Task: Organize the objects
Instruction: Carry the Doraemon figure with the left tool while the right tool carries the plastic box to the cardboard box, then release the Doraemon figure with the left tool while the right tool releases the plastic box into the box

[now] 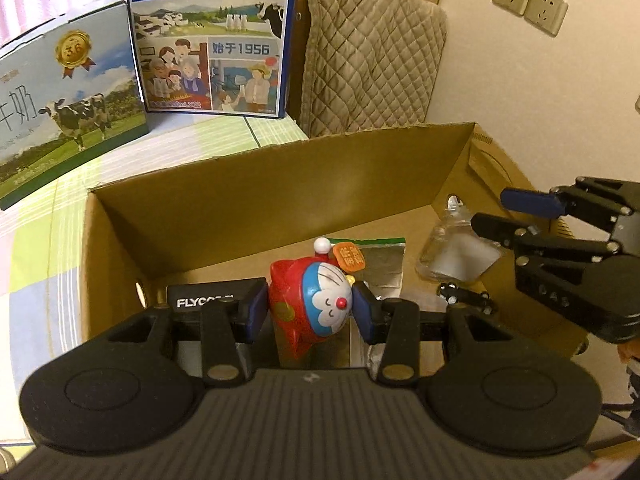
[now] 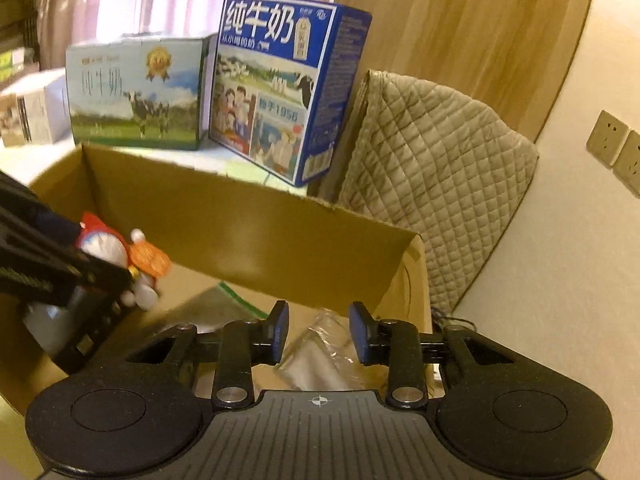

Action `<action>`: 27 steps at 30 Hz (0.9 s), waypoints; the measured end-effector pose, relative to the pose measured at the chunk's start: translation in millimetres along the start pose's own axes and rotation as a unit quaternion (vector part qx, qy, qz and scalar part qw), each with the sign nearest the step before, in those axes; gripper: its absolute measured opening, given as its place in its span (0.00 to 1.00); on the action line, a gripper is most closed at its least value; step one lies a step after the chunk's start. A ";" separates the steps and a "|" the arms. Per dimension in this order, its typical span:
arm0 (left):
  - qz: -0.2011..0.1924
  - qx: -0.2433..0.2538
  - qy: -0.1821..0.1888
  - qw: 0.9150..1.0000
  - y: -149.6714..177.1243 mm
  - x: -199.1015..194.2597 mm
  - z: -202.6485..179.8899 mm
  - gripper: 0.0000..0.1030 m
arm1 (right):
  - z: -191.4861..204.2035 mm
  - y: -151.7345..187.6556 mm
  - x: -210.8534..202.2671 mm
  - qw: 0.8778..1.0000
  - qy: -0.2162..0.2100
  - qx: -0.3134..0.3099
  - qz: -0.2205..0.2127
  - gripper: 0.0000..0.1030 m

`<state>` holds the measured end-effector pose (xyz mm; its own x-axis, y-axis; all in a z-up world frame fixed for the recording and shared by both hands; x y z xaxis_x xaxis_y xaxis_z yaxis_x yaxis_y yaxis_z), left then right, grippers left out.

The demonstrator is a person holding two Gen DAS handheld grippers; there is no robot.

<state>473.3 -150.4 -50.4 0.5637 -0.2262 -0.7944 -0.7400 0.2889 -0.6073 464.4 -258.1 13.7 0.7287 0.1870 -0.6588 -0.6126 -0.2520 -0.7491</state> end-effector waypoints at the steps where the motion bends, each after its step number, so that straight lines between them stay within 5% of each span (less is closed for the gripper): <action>1: 0.003 0.000 0.000 1.000 -1.0 2.9 -0.1 0.39 | -0.4 -1.0 0.1 1.000 -0.004 0.004 0.000 0.31; 12: 0.015 -0.005 -0.002 1.000 -7.4 21.8 4.0 0.39 | -3.9 2.8 2.1 0.999 -0.035 0.035 0.020 0.35; 22: 0.015 -0.012 -0.020 1.000 -3.9 5.8 10.4 0.79 | -5.2 7.2 -9.5 0.998 -0.035 0.052 0.021 0.57; 27: 0.019 -0.018 -0.024 0.999 2.1 -6.3 11.6 0.85 | -3.2 11.6 -17.6 0.997 -0.041 0.062 0.026 0.61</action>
<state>472.4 -137.5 -46.7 0.5507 -0.1696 -0.8173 -0.7738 0.2633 -0.5761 445.4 -267.3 16.8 0.6708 0.2550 -0.6965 -0.6857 -0.1448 -0.7134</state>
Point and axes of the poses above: each gripper's, at about its wrist camera, not at the fingertips, and x roughly the way its jaws point, z to its left, y to its underside, the point moved 2 cm from there along x, roughly the way its jaws point, and after that the axes turned 10 degrees about x, right-handed, at the moved point
